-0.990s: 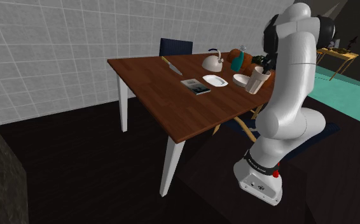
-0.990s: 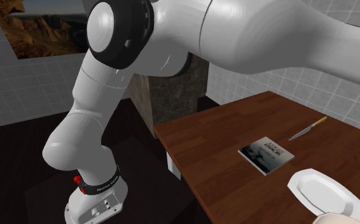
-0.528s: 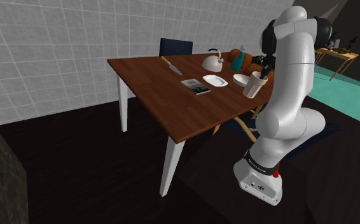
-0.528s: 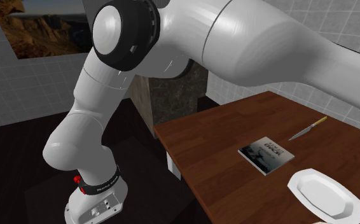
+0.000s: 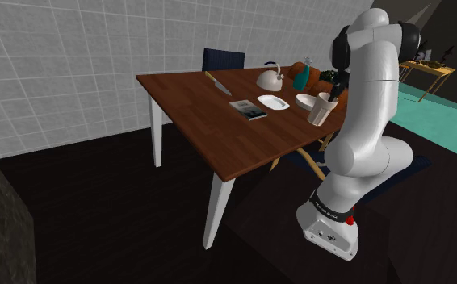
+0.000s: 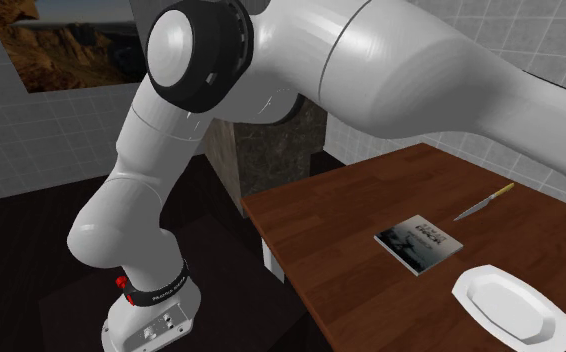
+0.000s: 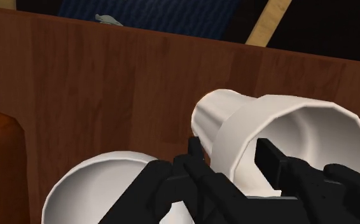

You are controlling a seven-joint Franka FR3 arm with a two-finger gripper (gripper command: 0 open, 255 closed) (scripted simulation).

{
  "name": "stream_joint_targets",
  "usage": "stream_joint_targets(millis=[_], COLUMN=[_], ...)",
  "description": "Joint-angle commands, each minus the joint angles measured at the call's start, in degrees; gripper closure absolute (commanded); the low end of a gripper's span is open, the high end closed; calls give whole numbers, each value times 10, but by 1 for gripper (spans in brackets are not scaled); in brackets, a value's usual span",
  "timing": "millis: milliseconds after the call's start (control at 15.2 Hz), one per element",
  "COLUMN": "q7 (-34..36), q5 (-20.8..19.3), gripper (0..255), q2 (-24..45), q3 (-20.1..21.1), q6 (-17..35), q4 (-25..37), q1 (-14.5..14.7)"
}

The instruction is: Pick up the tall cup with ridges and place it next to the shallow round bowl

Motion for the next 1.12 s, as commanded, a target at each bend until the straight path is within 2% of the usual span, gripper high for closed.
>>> stream_joint_targets(millis=[0, 264, 528, 1056], q7=[0, 0, 12, 12], q5=[0, 0, -12, -12], gripper=[0, 0, 0, 0], q2=[0, 0, -9, -9], q3=[0, 0, -7, -7], q6=[0, 0, -66, -66], q4=[0, 0, 64, 64], q1=[0, 0, -14, -14])
